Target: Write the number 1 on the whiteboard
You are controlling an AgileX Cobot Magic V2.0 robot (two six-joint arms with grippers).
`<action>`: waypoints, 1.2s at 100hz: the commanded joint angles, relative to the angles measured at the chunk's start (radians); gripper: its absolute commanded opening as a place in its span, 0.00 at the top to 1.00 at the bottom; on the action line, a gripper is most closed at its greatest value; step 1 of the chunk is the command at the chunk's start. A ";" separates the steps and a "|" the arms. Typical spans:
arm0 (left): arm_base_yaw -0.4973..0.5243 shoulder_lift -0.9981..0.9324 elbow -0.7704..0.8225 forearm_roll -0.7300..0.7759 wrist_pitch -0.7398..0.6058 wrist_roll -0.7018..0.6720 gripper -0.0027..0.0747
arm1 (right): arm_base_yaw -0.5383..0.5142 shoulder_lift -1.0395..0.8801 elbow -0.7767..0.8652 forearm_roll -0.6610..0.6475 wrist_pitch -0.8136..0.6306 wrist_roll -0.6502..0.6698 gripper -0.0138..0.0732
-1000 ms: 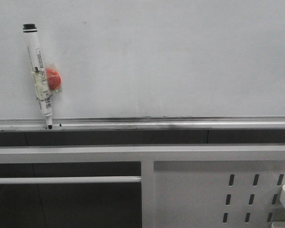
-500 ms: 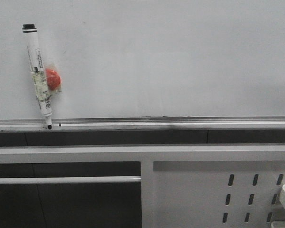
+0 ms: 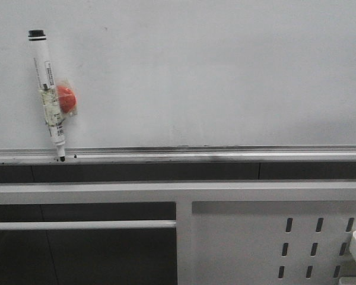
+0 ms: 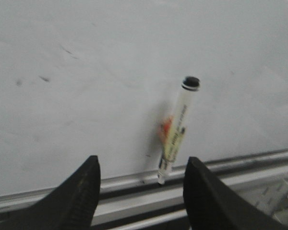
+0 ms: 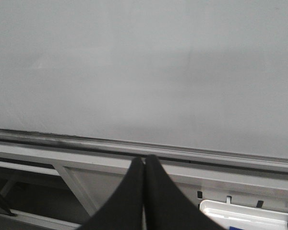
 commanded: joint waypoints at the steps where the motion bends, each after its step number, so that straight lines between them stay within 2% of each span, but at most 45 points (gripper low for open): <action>1: -0.076 0.072 0.009 0.015 -0.176 -0.006 0.51 | 0.000 0.013 -0.029 -0.011 -0.100 -0.011 0.92; 13: -0.142 0.190 0.063 -0.004 -0.368 -0.004 0.51 | 0.000 0.013 -0.029 -0.011 -0.102 -0.011 0.92; 23: -0.148 0.318 0.079 -0.009 -0.485 -0.004 0.50 | 0.000 0.013 -0.029 -0.011 -0.102 -0.011 0.92; 30: -0.148 0.429 0.079 -0.009 -0.614 -0.004 0.50 | 0.000 0.013 -0.029 -0.011 -0.106 -0.011 0.92; 34: -0.148 0.500 0.079 -0.009 -0.738 -0.004 0.50 | 0.000 0.013 -0.029 -0.011 -0.109 -0.011 0.92; 44: -0.148 0.686 0.079 0.013 -0.951 -0.012 0.50 | 0.000 0.013 -0.029 -0.011 -0.120 -0.011 0.92; 53: -0.148 0.858 0.079 0.031 -1.192 -0.068 0.50 | 0.000 0.013 -0.029 -0.011 -0.139 -0.011 0.92; 71: -0.148 1.051 0.030 0.087 -1.195 -0.206 0.50 | 0.000 0.013 -0.029 -0.011 -0.152 -0.011 0.92; 120: -0.148 1.059 -0.096 0.052 -1.195 -0.176 0.50 | 0.000 0.013 -0.029 -0.011 -0.160 -0.011 0.92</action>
